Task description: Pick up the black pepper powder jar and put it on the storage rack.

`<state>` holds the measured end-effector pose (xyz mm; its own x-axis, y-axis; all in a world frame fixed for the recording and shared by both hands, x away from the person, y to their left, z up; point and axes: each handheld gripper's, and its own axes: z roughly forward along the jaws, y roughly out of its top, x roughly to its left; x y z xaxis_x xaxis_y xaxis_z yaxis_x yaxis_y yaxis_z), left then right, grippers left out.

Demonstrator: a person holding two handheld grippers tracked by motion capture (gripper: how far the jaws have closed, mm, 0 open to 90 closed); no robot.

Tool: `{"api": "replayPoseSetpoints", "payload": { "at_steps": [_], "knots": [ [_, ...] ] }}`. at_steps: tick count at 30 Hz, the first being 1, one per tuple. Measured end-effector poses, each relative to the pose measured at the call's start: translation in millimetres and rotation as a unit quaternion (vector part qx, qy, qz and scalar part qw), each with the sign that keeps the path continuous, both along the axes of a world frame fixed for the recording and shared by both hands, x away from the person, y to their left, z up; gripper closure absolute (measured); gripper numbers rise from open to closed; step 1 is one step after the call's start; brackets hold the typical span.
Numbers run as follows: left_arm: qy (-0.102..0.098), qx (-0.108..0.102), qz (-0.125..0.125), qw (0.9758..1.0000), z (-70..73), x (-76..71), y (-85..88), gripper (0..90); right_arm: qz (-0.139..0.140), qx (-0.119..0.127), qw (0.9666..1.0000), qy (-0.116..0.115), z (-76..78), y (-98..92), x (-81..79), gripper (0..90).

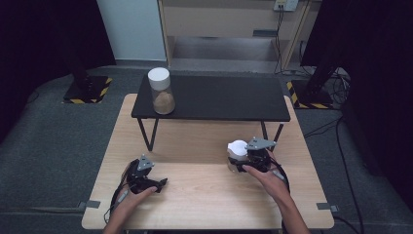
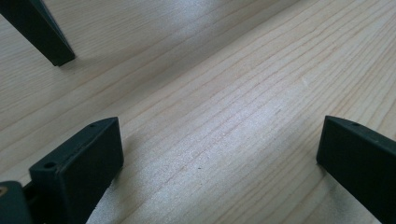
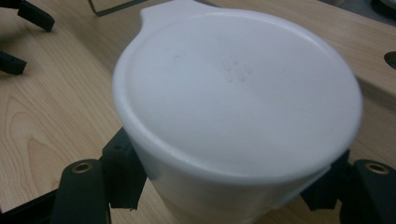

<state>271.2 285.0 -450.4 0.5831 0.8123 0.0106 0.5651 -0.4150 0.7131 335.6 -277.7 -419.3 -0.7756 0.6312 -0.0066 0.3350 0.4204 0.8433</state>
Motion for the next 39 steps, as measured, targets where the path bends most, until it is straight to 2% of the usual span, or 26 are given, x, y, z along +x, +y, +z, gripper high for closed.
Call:
{"api": "replayPoseSetpoints", "payload": {
  "at_steps": [4, 9, 23, 30, 39],
  "knots": [
    [0.000, -0.001, 0.000, 1.0000, -0.1, 0.1, 0.2, 0.0, 0.002, -0.001, 0.9999, -0.010, 4.6, -1.2, -5.5, 31.3],
    [0.000, 0.000, 0.000, 1.0000, 0.0, 0.1, 0.0, 0.0, 0.015, 0.000, 0.9997, -0.019, 20.6, -7.0, -10.5, 31.3],
    [0.000, 0.000, 0.000, 1.0000, 0.0, 0.1, 0.0, 0.0, 0.033, 0.004, 0.9993, -0.018, 59.6, -30.1, -15.0, 31.4],
    [0.000, 0.000, 0.000, 1.0000, 0.0, 0.0, 0.0, 0.0, 0.041, 0.014, 0.9988, -0.022, 86.9, -40.5, -17.6, 31.4],
    [0.000, 0.000, 0.000, 1.0000, 0.0, 0.1, 0.0, 0.0, 0.048, 0.016, 0.9985, -0.023, 125.0, -45.6, -14.2, 31.4]
  ]
}}
